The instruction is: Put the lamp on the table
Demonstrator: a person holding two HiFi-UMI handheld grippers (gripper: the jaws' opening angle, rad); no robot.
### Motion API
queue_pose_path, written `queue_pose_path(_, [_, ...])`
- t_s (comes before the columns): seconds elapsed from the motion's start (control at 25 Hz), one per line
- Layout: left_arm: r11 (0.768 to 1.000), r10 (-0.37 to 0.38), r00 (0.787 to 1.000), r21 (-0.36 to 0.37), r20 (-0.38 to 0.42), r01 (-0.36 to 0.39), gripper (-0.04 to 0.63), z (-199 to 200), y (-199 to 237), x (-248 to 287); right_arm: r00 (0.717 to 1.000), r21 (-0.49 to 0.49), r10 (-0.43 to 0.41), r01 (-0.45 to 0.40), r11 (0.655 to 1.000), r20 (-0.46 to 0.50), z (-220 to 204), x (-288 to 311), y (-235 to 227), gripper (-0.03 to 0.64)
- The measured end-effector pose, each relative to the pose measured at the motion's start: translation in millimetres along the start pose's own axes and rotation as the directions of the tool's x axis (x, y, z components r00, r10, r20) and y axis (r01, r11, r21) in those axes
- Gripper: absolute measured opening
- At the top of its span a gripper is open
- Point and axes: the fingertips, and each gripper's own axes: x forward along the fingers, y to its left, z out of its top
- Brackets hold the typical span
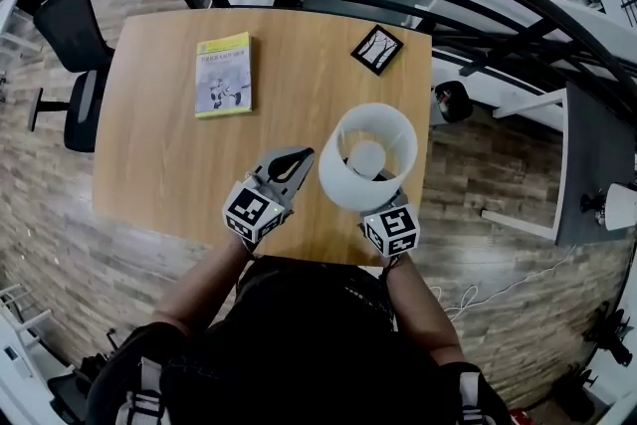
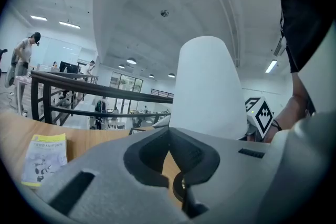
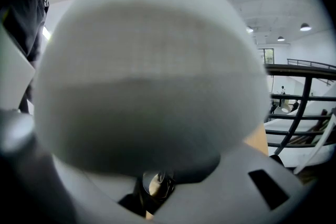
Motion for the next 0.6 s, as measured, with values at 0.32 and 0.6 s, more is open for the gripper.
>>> queue_pose_path(0.32, [1.0,0.018,0.999,-0.025,-0.047,-0.019,0.008,-25.4,5.3,7.5,1.0,0.017,-0.013,0.013,1.0,0.004,-20.7,20.6,-13.8,0.107])
queue_pose_path(0.6, [0.999,0.019,0.997,-0.032,-0.071,-0.021,0.008,-35.0,6.7,9.6,0.999,0.026,-0.033,0.033,0.999,0.006,-43.2,36.7,-24.6,0.107])
